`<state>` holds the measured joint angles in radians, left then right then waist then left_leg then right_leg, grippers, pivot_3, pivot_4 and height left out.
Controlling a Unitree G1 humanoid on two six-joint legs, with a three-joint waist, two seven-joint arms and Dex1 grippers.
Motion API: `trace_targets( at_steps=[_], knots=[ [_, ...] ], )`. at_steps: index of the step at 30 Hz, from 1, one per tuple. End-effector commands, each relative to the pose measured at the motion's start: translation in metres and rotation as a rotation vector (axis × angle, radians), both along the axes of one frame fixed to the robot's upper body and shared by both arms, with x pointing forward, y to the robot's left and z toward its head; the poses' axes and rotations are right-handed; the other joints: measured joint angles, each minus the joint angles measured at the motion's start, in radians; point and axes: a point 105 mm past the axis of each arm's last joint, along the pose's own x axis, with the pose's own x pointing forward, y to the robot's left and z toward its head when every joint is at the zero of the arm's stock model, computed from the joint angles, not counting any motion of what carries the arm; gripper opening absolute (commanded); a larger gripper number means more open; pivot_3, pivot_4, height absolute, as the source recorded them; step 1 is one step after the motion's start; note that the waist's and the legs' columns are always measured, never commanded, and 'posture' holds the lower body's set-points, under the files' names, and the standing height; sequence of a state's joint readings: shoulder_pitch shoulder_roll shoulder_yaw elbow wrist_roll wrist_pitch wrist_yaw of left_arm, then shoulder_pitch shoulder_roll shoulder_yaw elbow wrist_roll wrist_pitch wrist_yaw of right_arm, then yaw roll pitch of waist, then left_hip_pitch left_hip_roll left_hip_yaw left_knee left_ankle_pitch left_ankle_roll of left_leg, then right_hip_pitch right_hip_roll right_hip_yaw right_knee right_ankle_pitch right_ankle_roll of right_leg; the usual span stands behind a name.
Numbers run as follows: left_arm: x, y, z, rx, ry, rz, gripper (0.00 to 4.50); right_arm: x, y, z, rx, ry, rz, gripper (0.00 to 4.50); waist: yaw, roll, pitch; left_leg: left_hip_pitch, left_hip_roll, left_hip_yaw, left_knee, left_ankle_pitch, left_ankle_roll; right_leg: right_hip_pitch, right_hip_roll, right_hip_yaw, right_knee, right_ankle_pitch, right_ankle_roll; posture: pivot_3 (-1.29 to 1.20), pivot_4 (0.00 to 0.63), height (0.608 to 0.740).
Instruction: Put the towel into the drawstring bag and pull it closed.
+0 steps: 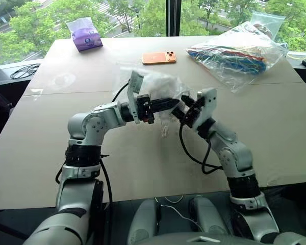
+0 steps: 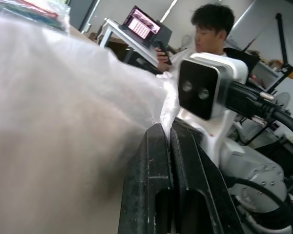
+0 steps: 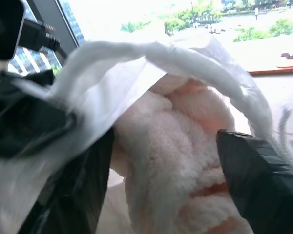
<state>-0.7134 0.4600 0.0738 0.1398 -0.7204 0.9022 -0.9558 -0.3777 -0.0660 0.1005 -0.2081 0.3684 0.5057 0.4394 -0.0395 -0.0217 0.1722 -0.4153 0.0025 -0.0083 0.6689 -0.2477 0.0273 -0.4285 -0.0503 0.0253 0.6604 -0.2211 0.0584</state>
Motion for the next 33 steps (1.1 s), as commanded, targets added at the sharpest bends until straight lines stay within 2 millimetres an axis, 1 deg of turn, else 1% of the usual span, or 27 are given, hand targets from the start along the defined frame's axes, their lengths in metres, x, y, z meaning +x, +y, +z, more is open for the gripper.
trace_targets(
  at_steps=[1,4,8,10,12,14,17,21,23,25,28,29,30,32,33],
  knots=[
    [0.007,0.009,0.017,0.005,-0.105,0.017,0.0,-0.026,-0.003,0.013,-0.025,-0.052,0.113,3.47,-0.001,0.0,0.0,0.0,0.0,0.0,0.0,0.0,0.0,0.0,0.0,0.0,0.0,0.0,0.0,0.0,0.15,0.74],
    [0.006,0.015,0.025,0.0,-0.131,0.002,0.0,-0.032,-0.018,0.008,-0.069,-0.039,0.119,3.47,-0.001,0.0,0.0,0.0,0.0,-0.001,0.0,0.0,0.0,0.0,0.001,-0.001,0.0,0.0,0.0,0.0,0.15,0.74],
    [0.003,0.022,0.033,0.0,-0.148,-0.015,0.0,-0.019,-0.043,0.0,-0.144,-0.051,0.027,3.47,0.0,0.0,0.0,0.0,0.0,0.001,0.0,0.0,0.0,0.0,0.001,0.0,0.0,0.0,0.0,0.0,0.15,0.74],
    [0.003,0.024,0.035,0.001,-0.154,-0.008,0.0,-0.017,-0.045,-0.007,-0.245,-0.083,0.023,3.47,0.001,0.0,0.0,0.0,0.0,0.001,0.0,0.0,0.001,0.0,0.001,0.0,0.0,0.0,0.0,0.0,0.15,0.74],
    [0.003,0.025,0.037,0.001,-0.157,-0.005,0.0,-0.014,-0.045,-0.02,-0.373,-0.109,0.012,3.47,0.002,0.0,0.0,0.0,0.0,0.0,0.0,0.0,0.0,0.0,0.001,0.0,0.0,0.0,0.0,0.0,0.15,0.74],
    [0.003,0.023,0.037,0.001,-0.158,-0.006,0.0,-0.008,-0.048,-0.029,-0.438,-0.127,-0.023,3.47,0.001,0.0,0.0,0.0,0.0,0.001,0.0,0.0,0.001,0.0,0.001,0.0,0.0,0.0,0.0,0.0,0.15,0.74],
    [0.002,0.02,0.037,-0.001,-0.156,-0.009,0.0,-0.01,-0.043,-0.038,-0.423,-0.104,0.009,3.47,0.001,0.0,0.0,0.0,0.0,0.001,0.0,0.0,0.0,0.0,0.001,0.0,0.0,0.0,0.0,0.0,0.15,0.74],
    [0.002,0.018,0.035,-0.002,-0.151,-0.009,0.0,-0.011,-0.036,-0.037,-0.42,-0.108,0.042,3.47,0.002,0.0,0.0,0.0,0.001,0.001,0.001,0.0,0.0,0.0,0.001,0.0,0.0,0.0,0.0,0.0,0.15,0.74],
    [0.001,0.017,0.035,-0.006,-0.151,-0.014,0.0,-0.014,-0.028,-0.04,-0.42,-0.093,0.08,3.47,0.001,0.0,0.0,0.0,0.001,0.001,0.001,0.0,0.0,0.0,0.001,0.0,0.0,0.0,0.0,0.0,0.15,0.74],
    [0.0,0.015,0.035,-0.01,-0.15,-0.02,0.0,-0.016,-0.019,-0.046,-0.43,-0.067,0.116,3.47,0.001,0.0,0.0,0.0,0.001,0.0,0.001,0.0,0.0,0.0,0.001,0.0,0.0,0.0,0.0,0.0,0.15,0.74],
    [0.0,0.013,0.034,-0.013,-0.148,-0.023,0.0,-0.015,-0.014,-0.051,-0.434,-0.056,0.124,3.47,0.002,0.0,0.0,0.0,0.001,0.0,0.001,0.0,0.0,0.0,0.001,0.0,0.0,0.0,0.0,0.0,0.15,0.74],
    [0.0,0.012,0.034,-0.014,-0.146,-0.024,0.0,-0.014,-0.011,-0.05,-0.431,-0.066,0.127,2.98,0.002,0.0,0.0,0.0,0.001,0.0,0.001,0.0,0.0,0.0,0.001,0.0,0.0,0.0,0.0,0.0,0.15,0.74],
    [0.0,0.012,0.033,-0.012,-0.145,-0.027,0.0,-0.013,-0.009,-0.047,-0.423,-0.078,0.123,2.72,0.002,0.0,0.0,0.0,0.001,0.0,0.001,0.0,0.0,0.0,0.001,0.0,0.0,0.0,0.0,0.0,0.15,0.74],
    [-0.001,0.011,0.032,-0.013,-0.141,-0.031,0.0,-0.011,-0.006,-0.039,-0.403,-0.1,0.116,1.97,0.002,0.0,0.0,0.0,0.001,0.0,0.001,0.0,0.0,0.0,0.001,0.0,0.0,0.0,0.0,0.0,0.15,0.74],
    [-0.002,0.01,0.032,-0.014,-0.139,-0.036,0.0,-0.009,-0.005,-0.034,-0.396,-0.114,0.108,1.32,0.002,0.0,0.0,0.0,0.001,0.0,0.001,0.0,0.0,0.0,0.001,0.0,0.0,0.0,0.0,0.0,0.15,0.74]
  ],
)
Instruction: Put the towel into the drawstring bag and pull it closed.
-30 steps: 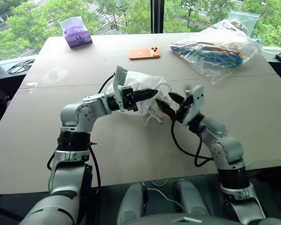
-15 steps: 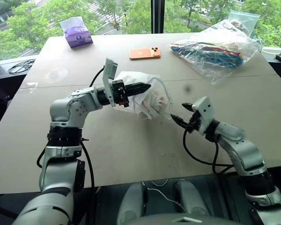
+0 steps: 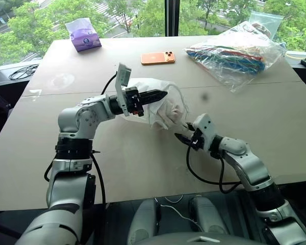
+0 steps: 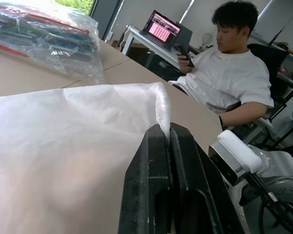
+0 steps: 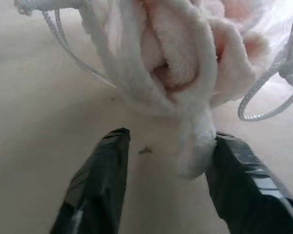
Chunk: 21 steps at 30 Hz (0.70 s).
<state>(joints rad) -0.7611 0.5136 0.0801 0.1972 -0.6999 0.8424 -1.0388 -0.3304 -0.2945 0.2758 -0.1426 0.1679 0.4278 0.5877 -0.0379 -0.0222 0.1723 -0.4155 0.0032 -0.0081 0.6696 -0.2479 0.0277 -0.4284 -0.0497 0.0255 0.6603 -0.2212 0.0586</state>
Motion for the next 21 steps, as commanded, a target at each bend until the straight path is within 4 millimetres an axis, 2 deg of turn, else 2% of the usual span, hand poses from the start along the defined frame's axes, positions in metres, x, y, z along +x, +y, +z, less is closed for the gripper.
trace_targets(
  at_steps=[1,3,9,11,13,16,19,20,21],
  knots=[
    [-0.008,-0.005,0.015,-0.017,-0.059,-0.036,0.0,0.004,0.008,0.029,0.047,-0.103,0.012,0.93,0.0,0.0,0.0,0.0,0.0,0.0,0.0,0.0,0.0,0.0,0.0,0.0,0.0,0.0,0.0,0.0,0.15,0.74],
    [-0.009,-0.007,0.013,-0.015,-0.054,-0.045,0.0,0.005,0.01,0.034,0.058,-0.117,0.013,0.04,0.0,0.0,0.0,0.0,0.0,0.0,0.0,0.0,0.0,0.0,0.0,0.0,0.0,0.0,0.0,0.0,0.15,0.74],
    [-0.019,-0.015,0.007,-0.004,-0.025,-0.105,0.0,0.013,0.023,0.044,0.085,-0.143,0.026,0.04,-0.001,0.0,0.0,0.0,0.0,0.0,0.0,0.0,0.0,0.0,0.0,0.0,0.0,0.0,0.0,0.0,0.15,0.74],
    [-0.022,-0.019,0.006,-0.005,-0.017,-0.128,0.0,0.018,0.033,0.049,0.109,-0.142,0.038,0.04,-0.001,0.0,0.0,0.0,0.0,0.0,0.0,0.0,0.0,0.0,0.0,0.0,0.0,0.0,0.0,0.0,0.15,0.74],
    [-0.026,-0.024,0.004,-0.01,-0.005,-0.153,0.0,0.028,0.045,0.057,0.149,-0.14,0.029,0.04,-0.004,0.0,0.0,0.0,0.0,0.0,0.0,0.0,0.0,0.0,0.0,0.0,0.0,0.0,0.0,0.0,0.15,0.74],
    [-0.03,-0.031,0.0,-0.015,0.005,-0.181,0.0,0.055,0.062,0.065,0.238,-0.143,-0.07,0.04,-0.006,0.0,0.0,0.0,0.001,0.0,0.0,0.0,-0.001,0.0,0.0,0.0,0.0,0.0,0.0,0.0,0.15,0.74],
    [-0.028,-0.029,-0.002,-0.017,0.006,-0.163,0.0,0.065,0.062,0.071,0.296,-0.171,-0.158,0.04,-0.003,0.0,0.0,0.001,0.001,0.0,-0.001,0.001,-0.002,-0.001,0.0,0.0,0.001,0.0,0.0,0.0,0.15,0.74],
    [-0.025,-0.027,-0.002,-0.016,0.005,-0.147,0.0,0.062,0.058,0.068,0.291,-0.162,-0.145,0.04,0.001,0.0,0.0,0.001,0.001,-0.001,-0.001,0.002,-0.004,-0.001,0.0,0.0,0.001,0.0,0.0,0.0,0.15,0.74],
    [-0.023,-0.024,-0.002,-0.018,0.001,-0.131,0.0,0.054,0.053,0.063,0.267,-0.16,-0.108,0.33,0.006,0.0,0.0,0.0,0.001,-0.002,-0.001,0.002,-0.004,-0.001,0.0,-0.001,0.0,0.0,0.0,0.0,0.15,0.74]
  ],
)
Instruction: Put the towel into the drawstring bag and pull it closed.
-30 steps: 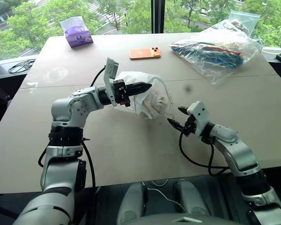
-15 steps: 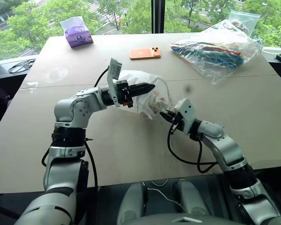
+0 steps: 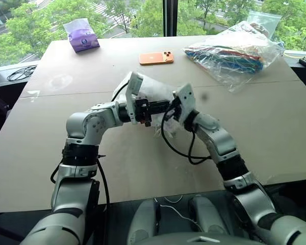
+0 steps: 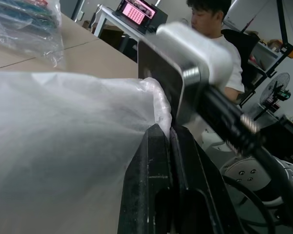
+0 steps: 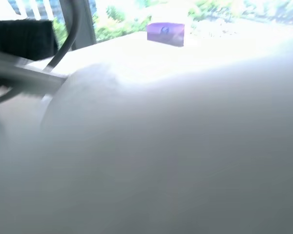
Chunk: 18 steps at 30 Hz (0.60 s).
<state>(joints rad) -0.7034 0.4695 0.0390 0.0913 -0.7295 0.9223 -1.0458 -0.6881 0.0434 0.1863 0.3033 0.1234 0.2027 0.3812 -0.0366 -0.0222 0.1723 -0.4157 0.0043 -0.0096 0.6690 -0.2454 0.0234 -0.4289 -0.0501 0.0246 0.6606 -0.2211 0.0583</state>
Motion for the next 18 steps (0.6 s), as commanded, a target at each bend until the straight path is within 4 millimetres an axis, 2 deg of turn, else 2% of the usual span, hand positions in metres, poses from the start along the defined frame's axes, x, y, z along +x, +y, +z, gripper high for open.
trace_targets(
  at_steps=[1,2,6,9,11,15,18],
  knots=[
    [0.001,0.002,0.013,-0.027,-0.062,0.002,0.0,-0.018,-0.016,-0.005,-0.035,-0.029,0.047,0.66,0.008,0.0,0.0,-0.001,0.0,0.0,0.0,0.0,0.0,0.0,-0.001,0.0,-0.001,0.0,0.0,0.0,0.15,0.74],
    [0.002,0.005,0.013,-0.027,-0.064,0.012,0.0,-0.026,-0.022,-0.008,-0.062,-0.031,0.063,0.97,0.012,0.0,0.0,-0.001,-0.001,0.0,0.0,0.0,0.0,0.0,-0.001,0.0,-0.001,0.0,0.0,0.0,0.15,0.74],
    [0.01,0.011,0.014,-0.026,-0.073,0.049,0.0,-0.06,-0.047,-0.002,-0.062,-0.027,0.09,2.9,0.018,0.0,0.0,-0.002,-0.002,0.001,0.0,-0.001,0.001,0.0,-0.003,0.0,-0.003,0.0,0.0,0.0,0.15,0.74],
    [0.013,0.012,0.015,-0.031,-0.079,0.059,0.0,-0.081,-0.068,0.002,-0.079,-0.013,0.105,2.9,0.011,0.0,0.0,0.0,-0.001,0.001,0.0,-0.003,0.005,0.0,0.0,0.001,0.0,0.0,0.0,0.0,0.15,0.74],
    [0.014,0.012,0.015,-0.029,-0.082,0.062,0.0,-0.084,-0.084,-0.004,-0.138,0.006,0.065,2.9,0.011,0.0,0.0,0.001,-0.001,0.0,0.0,-0.003,0.005,0.001,0.001,0.0,0.001,0.0,0.0,0.0,0.15,0.74],
    [0.015,0.011,0.016,-0.031,-0.086,0.061,0.0,-0.065,-0.117,-0.013,-0.213,-0.002,-0.13,2.9,0.008,0.0,0.0,0.001,-0.002,0.002,0.001,-0.003,0.005,0.001,0.001,0.001,0.0,0.0,0.0,0.0,0.15,0.74],
    [0.015,0.01,0.016,-0.031,-0.087,0.06,0.0,-0.052,-0.119,-0.015,-0.225,0.0,-0.172,2.9,0.005,0.0,0.0,0.001,-0.002,0.003,0.001,-0.003,0.005,0.001,0.001,0.002,0.0,0.0,0.0,0.0,0.15,0.74]
  ],
)
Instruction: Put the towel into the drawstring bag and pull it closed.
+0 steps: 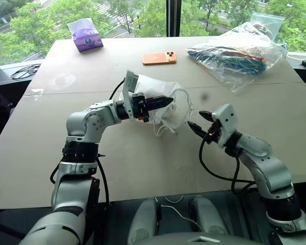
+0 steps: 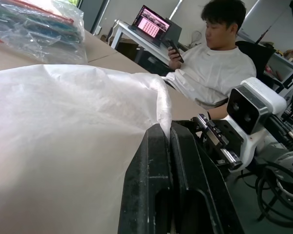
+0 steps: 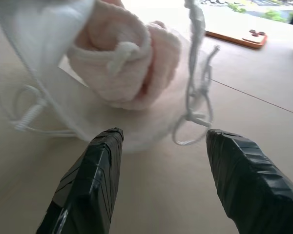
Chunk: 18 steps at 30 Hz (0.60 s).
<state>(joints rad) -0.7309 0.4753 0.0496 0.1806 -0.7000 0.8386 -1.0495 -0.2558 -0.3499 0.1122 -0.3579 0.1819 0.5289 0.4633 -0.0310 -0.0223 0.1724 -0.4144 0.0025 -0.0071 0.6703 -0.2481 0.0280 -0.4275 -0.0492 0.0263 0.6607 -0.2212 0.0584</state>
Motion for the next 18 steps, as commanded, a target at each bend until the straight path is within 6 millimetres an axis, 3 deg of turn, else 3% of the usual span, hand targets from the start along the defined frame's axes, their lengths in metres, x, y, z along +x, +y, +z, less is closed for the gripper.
trace_targets(
  at_steps=[1,9,13,16,18],
  knots=[
    [0.0,-0.001,0.014,-0.015,-0.055,-0.006,0.0,0.014,-0.001,0.014,0.015,-0.065,-0.046,2.9,-0.002,0.0,0.0,0.0,0.0,0.0,0.0,0.0,0.0,0.0,0.0,0.0,0.0,0.0,0.0,0.0,0.15,0.74],
    [-0.001,-0.001,0.015,-0.014,-0.061,-0.004,0.0,0.04,0.015,0.013,0.197,0.011,-0.084,2.9,-0.006,0.0,0.0,0.0,0.001,-0.001,0.0,0.0,0.0,0.0,0.0,0.0,0.0,0.0,0.0,0.0,0.15,0.74],
    [-0.002,-0.001,0.015,-0.014,-0.06,-0.002,0.0,0.038,0.025,0.01,0.3,0.082,-0.026,2.9,-0.002,0.0,0.0,-0.001,0.001,-0.002,0.0,0.0,0.0,0.0,-0.001,-0.001,0.0,0.0,0.0,0.0,0.15,0.74],
    [-0.001,0.0,0.014,-0.013,-0.058,0.0,0.0,0.04,0.025,0.004,0.27,0.085,-0.037,2.9,-0.004,0.0,0.0,-0.001,0.001,-0.001,0.0,0.0,0.0,0.0,-0.001,-0.001,0.0,0.0,0.0,0.0,0.15,0.74],
    [0.0,0.0,0.014,-0.012,-0.058,0.002,0.0,0.041,0.024,0.005,0.27,0.077,-0.042,2.38,-0.005,0.0,0.0,-0.001,0.001,-0.001,0.0,0.0,0.0,0.0,-0.001,-0.001,0.0,0.0,0.0,0.0,0.15,0.74]
  ],
)
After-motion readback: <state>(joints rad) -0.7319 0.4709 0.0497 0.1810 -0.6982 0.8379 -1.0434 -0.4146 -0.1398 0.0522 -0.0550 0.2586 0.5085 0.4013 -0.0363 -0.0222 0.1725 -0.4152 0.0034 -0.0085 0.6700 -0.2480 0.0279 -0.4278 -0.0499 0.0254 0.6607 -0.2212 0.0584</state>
